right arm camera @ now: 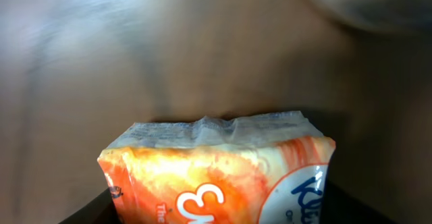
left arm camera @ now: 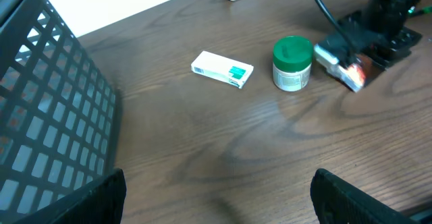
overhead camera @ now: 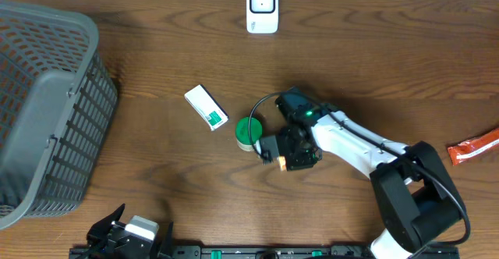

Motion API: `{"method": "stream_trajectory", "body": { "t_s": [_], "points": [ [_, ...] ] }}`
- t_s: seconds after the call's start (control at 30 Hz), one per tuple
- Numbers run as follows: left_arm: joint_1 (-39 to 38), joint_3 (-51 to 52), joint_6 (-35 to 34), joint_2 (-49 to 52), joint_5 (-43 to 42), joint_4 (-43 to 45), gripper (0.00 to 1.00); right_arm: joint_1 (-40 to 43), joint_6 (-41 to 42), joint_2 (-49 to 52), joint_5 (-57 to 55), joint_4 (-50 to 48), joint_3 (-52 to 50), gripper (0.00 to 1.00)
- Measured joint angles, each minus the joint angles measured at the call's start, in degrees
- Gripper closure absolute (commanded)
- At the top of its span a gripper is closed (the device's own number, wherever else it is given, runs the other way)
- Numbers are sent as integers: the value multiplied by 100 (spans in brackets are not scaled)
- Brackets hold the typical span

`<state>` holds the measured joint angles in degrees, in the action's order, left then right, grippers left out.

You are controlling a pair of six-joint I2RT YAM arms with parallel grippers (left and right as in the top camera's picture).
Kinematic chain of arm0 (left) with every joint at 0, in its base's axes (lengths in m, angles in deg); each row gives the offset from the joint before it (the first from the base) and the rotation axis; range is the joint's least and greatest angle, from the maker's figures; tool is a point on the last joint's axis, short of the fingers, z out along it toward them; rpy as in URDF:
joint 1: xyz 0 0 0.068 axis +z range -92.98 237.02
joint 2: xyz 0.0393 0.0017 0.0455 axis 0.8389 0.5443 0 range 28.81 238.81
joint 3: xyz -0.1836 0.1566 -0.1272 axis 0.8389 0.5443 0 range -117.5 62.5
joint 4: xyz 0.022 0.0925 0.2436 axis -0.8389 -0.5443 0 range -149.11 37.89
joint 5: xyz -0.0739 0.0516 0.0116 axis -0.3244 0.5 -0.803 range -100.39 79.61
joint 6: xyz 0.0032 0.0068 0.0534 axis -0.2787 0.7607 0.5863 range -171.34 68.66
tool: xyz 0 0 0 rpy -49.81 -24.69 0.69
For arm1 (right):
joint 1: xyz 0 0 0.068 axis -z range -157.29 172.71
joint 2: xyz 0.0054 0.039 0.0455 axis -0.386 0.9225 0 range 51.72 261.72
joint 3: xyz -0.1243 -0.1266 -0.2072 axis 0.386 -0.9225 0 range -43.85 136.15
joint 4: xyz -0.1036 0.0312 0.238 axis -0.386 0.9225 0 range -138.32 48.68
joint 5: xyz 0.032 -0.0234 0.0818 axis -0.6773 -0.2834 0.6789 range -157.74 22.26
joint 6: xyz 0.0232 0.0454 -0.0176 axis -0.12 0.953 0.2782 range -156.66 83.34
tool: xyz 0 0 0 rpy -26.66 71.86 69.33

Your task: Scan the item barcode

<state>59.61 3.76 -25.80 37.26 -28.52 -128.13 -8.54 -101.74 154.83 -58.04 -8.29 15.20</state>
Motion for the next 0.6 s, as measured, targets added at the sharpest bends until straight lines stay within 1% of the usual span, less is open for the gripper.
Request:
{"method": "stream_trajectory", "body": {
  "t_s": [0.07,0.13,0.2,0.27,0.33,0.47,0.5,0.53,0.6],
  "points": [
    [0,0,0,0,0,0,13,160,337,-33,50,-177,0,32],
    [0,0,0,0,0,0,14,369,857,-42,118,-461,0,24],
    [0,0,0,0,0,0,14,533,1259,-42,140,-651,-2,25],
    [0,0,0,0,0,0,14,796,2166,-42,153,-1016,-11,26],
    [0,0,0,0,0,0,14,938,2841,-42,160,-1163,-9,25],
    [0,0,0,0,-2,-2,13,1067,4135,-44,142,-1207,-9,27],
    [0,0,0,0,0,0,14,1067,4505,-44,142,-1204,-9,24],
    [0,0,0,0,0,-2,14,1067,4913,-44,142,-1204,-9,25],
    [0,0,0,0,0,-2,14,1067,5528,-44,90,-1182,-9,29]
  ]
}}
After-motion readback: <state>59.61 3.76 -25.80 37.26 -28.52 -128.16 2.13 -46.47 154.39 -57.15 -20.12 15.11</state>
